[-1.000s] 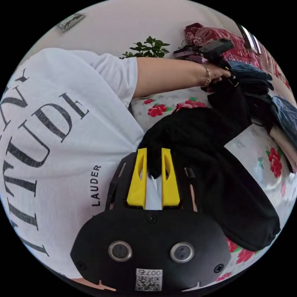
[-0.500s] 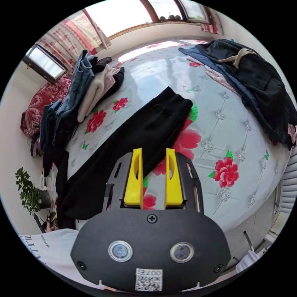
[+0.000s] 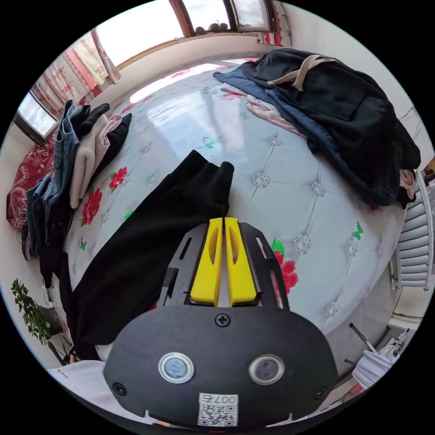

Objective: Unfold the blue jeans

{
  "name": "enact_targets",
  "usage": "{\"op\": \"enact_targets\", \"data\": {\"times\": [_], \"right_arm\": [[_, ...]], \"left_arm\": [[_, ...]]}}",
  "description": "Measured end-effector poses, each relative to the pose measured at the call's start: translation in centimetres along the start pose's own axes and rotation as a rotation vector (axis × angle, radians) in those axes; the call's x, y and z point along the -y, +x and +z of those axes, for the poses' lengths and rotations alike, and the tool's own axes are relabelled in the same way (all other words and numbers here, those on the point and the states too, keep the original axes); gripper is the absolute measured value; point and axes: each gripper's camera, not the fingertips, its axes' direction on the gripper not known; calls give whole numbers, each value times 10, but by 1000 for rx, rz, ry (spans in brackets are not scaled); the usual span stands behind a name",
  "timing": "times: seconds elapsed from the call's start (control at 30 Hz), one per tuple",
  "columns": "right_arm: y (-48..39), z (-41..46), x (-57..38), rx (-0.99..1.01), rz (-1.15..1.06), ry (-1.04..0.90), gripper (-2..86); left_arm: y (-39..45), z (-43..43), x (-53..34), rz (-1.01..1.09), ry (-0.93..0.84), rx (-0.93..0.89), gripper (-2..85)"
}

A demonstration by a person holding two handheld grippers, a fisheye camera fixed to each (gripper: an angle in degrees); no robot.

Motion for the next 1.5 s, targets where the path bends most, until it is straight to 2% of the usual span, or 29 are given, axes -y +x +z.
{"op": "enact_targets", "data": {"times": [0.1,0.2,0.23,0.3,0.37,0.43,0.6,0.67,0.77,0.87,1.07,1.23,1.33,1.5], "right_arm": [[67,-20,-37,-13,104,-12,12],[136,-24,-81,-4,267,-88,31],[154,-39,-94,20,336,-42,36],[159,-65,-105,-74,386,57,41],[128,-91,-100,-73,254,191,47],[85,-92,-84,25,102,213,53],[-93,-49,-42,367,-327,99,71],[-200,-27,-36,500,-542,-5,83],[-323,-13,-51,555,-794,-88,94],[-419,-8,-78,564,-993,-123,102],[-535,20,-126,586,-1127,-196,96],[-569,51,-166,486,-1201,-281,52],[-551,43,-173,528,-1160,-238,31],[-448,-22,-151,741,-834,-101,20]], "left_arm": [[0,-12,-11,23,2,22,-8],[-28,-26,-26,-113,63,-148,-7],[-43,-33,-32,-193,99,-194,-5],[-59,-48,-34,-256,163,-175,3],[-65,-67,-21,-219,267,-148,35],[-60,-71,2,-141,317,-157,68],[-22,-36,79,41,236,-215,117],[-2,-13,108,110,173,-204,118],[13,17,130,183,88,-159,118],[4,21,125,189,132,-222,117],[-16,24,89,125,213,-281,92],[-38,11,54,102,287,-352,48],[-63,-4,27,85,352,-432,38],[-96,-34,-11,87,436,-498,29]]}}
